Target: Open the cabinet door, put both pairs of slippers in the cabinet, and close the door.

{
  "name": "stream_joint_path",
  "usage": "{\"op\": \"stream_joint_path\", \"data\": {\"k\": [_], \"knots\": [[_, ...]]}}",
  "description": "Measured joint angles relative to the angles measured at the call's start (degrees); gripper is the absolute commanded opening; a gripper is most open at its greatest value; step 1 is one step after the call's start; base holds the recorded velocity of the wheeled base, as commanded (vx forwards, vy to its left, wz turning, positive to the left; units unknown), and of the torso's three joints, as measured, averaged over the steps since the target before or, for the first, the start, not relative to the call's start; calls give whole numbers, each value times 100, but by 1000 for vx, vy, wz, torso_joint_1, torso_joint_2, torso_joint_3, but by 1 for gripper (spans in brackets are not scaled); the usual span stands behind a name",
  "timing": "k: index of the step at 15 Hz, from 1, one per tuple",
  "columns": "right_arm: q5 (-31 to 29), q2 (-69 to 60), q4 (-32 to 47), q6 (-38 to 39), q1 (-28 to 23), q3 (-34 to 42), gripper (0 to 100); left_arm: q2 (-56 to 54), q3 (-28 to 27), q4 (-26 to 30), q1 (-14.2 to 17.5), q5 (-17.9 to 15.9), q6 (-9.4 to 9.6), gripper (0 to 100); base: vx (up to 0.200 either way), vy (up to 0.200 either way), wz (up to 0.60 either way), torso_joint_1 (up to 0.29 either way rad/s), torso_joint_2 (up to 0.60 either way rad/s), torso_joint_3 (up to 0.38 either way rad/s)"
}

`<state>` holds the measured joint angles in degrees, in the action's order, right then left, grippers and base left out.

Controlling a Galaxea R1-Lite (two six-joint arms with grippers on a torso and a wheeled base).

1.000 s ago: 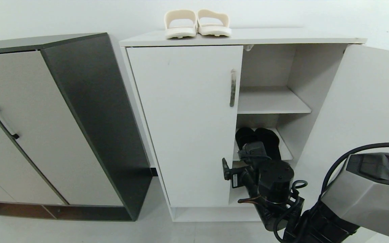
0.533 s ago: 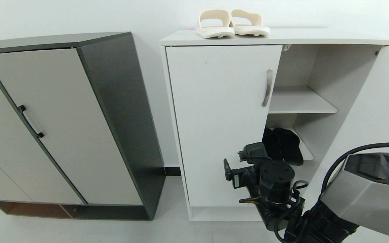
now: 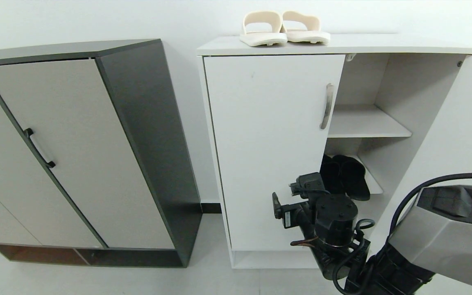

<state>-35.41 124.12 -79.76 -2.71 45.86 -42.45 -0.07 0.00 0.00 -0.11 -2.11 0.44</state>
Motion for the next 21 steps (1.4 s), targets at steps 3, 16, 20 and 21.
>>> {"op": "stream_joint_path", "data": {"k": [3,16,20,21], "knots": [[6,5,6,-7,13,2,100,0,0,0,0,0,0,0,0,0,0,0,0,0],[9,10,11,-9,20,56,100,2,0,0,-7,1,0,0,0,0,0,70,-392,-323],[9,10,6,-7,24,52,100,0,0,0,-2,1,0,0,0,0,0,157,-477,-320],[6,10,6,-9,13,52,100,2,0,0,0,0,0,0,0,0,0,188,-486,-310]]}}
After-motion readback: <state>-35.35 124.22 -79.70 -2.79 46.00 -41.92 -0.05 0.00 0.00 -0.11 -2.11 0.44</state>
